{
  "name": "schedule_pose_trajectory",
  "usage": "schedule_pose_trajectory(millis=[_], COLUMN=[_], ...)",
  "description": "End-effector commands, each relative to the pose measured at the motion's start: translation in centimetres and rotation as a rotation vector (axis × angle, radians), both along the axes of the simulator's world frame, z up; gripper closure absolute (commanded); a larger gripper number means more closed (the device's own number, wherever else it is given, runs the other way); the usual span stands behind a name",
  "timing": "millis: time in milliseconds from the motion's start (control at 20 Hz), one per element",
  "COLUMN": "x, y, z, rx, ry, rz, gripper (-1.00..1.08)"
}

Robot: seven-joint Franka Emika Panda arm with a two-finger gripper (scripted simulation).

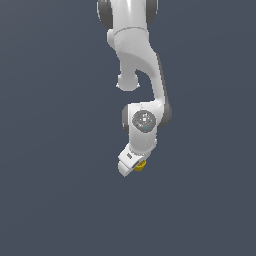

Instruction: Pick up the object and move it to a goal position.

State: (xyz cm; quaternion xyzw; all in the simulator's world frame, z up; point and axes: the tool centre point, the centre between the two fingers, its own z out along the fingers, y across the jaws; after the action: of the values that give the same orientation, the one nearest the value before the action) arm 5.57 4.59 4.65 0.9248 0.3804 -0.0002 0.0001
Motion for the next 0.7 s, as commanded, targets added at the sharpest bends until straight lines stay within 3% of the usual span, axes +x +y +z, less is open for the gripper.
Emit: schedule_pose_trajectory(millis=[0,650], x=[0.0,-0.9], y=[0.0,0.7], z=[0.0,2.2], rx=[0.000,0.000], ry=[0.000,0.000], rz=[0.000,0.000], gripper=[1.08,1.08])
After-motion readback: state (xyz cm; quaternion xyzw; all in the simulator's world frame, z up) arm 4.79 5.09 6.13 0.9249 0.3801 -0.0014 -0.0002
